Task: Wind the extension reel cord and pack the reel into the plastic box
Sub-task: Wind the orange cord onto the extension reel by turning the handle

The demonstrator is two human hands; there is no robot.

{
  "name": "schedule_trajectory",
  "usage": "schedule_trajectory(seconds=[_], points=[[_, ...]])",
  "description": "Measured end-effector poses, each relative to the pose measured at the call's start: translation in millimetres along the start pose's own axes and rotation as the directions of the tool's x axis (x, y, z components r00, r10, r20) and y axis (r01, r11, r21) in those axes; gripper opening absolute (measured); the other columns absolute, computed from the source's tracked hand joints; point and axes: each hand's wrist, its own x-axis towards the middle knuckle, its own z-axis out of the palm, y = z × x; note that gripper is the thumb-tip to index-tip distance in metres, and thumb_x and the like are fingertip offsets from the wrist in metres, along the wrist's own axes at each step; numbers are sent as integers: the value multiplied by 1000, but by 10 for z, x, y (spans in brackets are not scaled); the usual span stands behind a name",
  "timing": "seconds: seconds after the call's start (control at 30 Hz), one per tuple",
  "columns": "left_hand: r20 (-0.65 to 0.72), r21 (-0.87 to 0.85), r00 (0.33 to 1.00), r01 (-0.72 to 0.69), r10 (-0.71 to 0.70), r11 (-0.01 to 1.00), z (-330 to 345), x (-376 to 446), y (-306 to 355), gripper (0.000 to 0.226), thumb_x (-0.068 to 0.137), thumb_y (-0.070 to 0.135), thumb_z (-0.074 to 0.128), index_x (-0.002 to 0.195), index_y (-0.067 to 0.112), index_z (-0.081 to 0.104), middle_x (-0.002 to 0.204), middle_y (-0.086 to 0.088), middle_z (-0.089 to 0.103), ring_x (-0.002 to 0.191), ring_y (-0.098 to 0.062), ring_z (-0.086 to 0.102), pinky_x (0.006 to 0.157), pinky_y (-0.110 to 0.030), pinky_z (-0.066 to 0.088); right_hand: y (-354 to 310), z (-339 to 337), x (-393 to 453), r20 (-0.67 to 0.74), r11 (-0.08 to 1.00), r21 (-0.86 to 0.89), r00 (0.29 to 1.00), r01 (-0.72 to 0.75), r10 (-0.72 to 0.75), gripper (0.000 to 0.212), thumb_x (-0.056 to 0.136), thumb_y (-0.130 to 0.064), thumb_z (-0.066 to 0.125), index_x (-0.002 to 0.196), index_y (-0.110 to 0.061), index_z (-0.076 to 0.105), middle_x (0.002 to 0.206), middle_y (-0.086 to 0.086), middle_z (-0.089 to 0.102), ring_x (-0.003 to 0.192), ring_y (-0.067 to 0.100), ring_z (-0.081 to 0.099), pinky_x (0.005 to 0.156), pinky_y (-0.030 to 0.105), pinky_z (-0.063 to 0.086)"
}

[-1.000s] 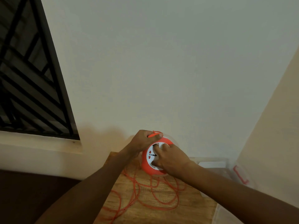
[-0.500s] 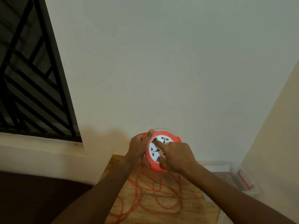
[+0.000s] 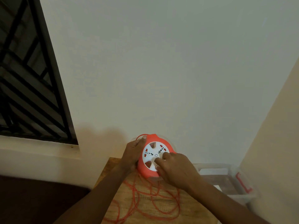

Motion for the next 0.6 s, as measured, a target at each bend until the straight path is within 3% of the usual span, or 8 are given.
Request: schedule_trajectory(seconds=[0.07,0.17,0.23,0.37,0.5,0.6], points=[[29,-26,999,19,-19,999,-86,13,33,42,105,40,56,111,4,76,104,-21,80,97,-45,76,86,-54,64,100,-65,-11,21,991,-53,992,126,-125,36,73,-30,82,107,-23,70,113,15,69,84,29,70,52,33,56],[73,3,997,19,-19,1000,-134,22,69,46,105,39,56,114,-2,74,107,-26,78,102,-51,73,92,-60,60,195,-140,62,154,973,-25,963,229,-222,43,82,-20,74,121,-31,63,147,19,44,110,34,62,60,39,59],[109,29,994,22,-26,999,-121,21,83,46,105,41,55,115,1,74,107,-23,79,101,-48,74,92,-59,60,202,-170,130,206,965,-20,945,262,-252,53,86,-18,70,132,-38,51,155,20,31,118,38,57,67,43,59],[151,26,988,31,-34,999,-69,19,96,42,104,44,56,110,7,75,104,-20,80,93,-40,76,89,-54,63,142,-206,247,298,953,-66,917,296,-264,61,94,-27,62,144,-46,32,153,24,30,117,41,56,77,45,57],[172,16,984,36,-39,999,-13,-9,90,42,105,42,55,108,6,77,108,-25,78,99,-48,74,91,-56,62,4,-243,370,372,932,-200,903,303,-214,61,92,-32,66,146,-38,38,142,21,45,120,39,55,89,48,53],[126,-17,992,34,-31,999,-1,8,56,46,105,38,56,115,-4,73,112,-30,76,108,-52,70,96,-63,58,-17,-210,418,332,945,-206,927,254,-176,61,92,-32,65,147,-31,39,132,13,59,116,35,59,86,44,52]])
